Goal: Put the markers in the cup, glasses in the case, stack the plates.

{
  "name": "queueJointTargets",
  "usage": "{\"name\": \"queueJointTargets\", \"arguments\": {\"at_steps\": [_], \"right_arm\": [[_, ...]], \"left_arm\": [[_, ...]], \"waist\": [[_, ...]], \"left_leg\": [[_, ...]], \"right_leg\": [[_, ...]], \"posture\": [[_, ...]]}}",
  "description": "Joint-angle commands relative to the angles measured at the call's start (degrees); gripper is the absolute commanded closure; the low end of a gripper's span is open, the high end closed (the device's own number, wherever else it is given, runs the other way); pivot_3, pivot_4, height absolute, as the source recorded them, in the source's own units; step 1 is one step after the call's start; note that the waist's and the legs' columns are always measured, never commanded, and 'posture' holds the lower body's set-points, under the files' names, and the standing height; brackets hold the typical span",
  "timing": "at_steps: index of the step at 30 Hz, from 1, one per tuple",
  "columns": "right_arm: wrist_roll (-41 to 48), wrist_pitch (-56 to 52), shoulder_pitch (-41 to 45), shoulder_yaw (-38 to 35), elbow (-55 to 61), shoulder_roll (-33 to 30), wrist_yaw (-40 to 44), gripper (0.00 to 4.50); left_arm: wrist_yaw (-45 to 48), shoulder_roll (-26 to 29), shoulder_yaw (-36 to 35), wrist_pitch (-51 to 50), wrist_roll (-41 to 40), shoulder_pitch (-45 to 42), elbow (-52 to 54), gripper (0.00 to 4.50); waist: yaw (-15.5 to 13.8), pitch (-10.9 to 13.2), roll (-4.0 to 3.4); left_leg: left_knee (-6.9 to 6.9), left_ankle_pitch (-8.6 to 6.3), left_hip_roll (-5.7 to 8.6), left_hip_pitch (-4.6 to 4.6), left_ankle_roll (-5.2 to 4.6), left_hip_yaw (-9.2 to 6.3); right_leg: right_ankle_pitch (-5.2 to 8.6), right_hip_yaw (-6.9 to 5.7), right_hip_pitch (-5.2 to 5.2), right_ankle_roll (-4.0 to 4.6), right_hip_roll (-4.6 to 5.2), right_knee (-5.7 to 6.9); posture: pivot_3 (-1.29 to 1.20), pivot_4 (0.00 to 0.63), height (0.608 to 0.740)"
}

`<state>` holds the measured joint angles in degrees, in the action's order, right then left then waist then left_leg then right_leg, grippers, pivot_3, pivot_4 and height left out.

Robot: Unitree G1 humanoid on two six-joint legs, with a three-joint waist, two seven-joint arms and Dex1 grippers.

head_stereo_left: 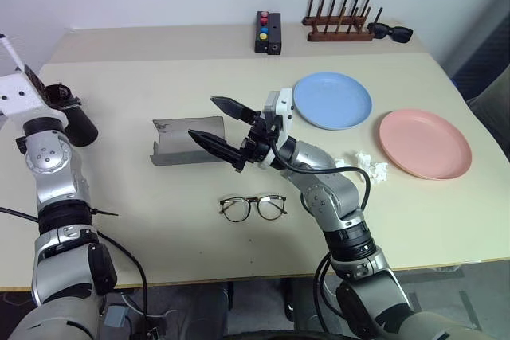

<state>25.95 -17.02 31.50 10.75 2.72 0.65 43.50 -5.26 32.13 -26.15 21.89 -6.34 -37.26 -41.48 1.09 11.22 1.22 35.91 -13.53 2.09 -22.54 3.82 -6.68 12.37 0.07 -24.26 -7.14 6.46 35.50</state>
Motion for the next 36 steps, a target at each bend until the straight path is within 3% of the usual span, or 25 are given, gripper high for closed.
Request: {"name": "queueJointTargets", "arguments": {"at_steps": [1,11,14,18,28,34,36], "right_arm": [[1.0,0.6,0.3,0.0,3.1,0.1,0.2,0.00],[1.0,0.8,0.4,0.0,2.9,0.1,0.4,0.00],[1.0,0.7,0.5,0.0,2.8,0.0,0.4,0.00],[1.1,0.7,0.5,0.0,2.9,-0.1,0.4,0.00],[0.7,0.8,0.8,-0.7,2.8,-1.2,0.3,0.00],[-1.2,1.4,2.2,-3.8,0.9,-8.4,1.4,0.00],[-1.3,1.2,1.8,-4.6,1.3,-11.0,2.2,0.00]], "left_arm": [[-0.8,1.1,-0.7,2.1,-0.3,-0.1,-0.5,4.48],[-0.2,0.7,-0.8,1.9,-1.9,0.5,-2.8,4.48],[-0.4,0.4,-0.8,1.6,-2.3,0.5,-2.8,3.30],[-0.6,0.3,-0.4,1.5,-2.4,0.7,-2.3,1.27],[2.0,-0.5,-0.5,-0.3,-5.9,-0.2,6.3,1.27],[22.1,0.8,4.9,-14.8,-16.8,3.5,23.2,1.27],[29.4,2.4,7.7,-21.6,-19.9,7.1,29.8,0.36]], "waist": [[0.0,0.0,0.00],[0.0,0.0,0.00],[0.0,0.0,0.00],[0.0,0.0,0.00],[0.0,0.0,0.00],[-0.2,0.0,0.00],[0.1,0.0,-0.02]], "left_leg": [[0.00,0.00,0.00,0.00,0.00,0.00],[0.00,0.00,0.00,0.00,0.00,0.00],[0.00,0.00,0.00,0.00,0.00,0.00],[0.00,0.00,0.00,0.00,0.00,0.00],[0.00,0.00,0.00,0.00,0.00,0.00],[0.04,0.00,0.01,-0.02,0.00,0.00],[0.02,0.00,0.01,-0.01,0.00,0.01]], "right_leg": [[0.00,0.00,0.00,0.00,0.00,0.00],[0.00,0.00,-0.01,0.00,0.00,0.02],[0.00,0.00,0.00,0.00,0.00,0.01],[0.00,0.00,-0.01,0.00,0.00,0.02],[0.00,0.00,0.00,0.00,0.00,0.02],[0.00,0.00,0.04,0.00,0.01,0.00],[0.00,0.01,0.06,0.00,0.02,-0.04]], "posture": [[0.00,0.150,0.734],[0.00,0.150,0.734],[0.00,0.150,0.734],[0.00,0.150,0.734],[0.00,0.150,0.734],[0.00,0.150,0.734],[0.00,0.150,0.734]]}}
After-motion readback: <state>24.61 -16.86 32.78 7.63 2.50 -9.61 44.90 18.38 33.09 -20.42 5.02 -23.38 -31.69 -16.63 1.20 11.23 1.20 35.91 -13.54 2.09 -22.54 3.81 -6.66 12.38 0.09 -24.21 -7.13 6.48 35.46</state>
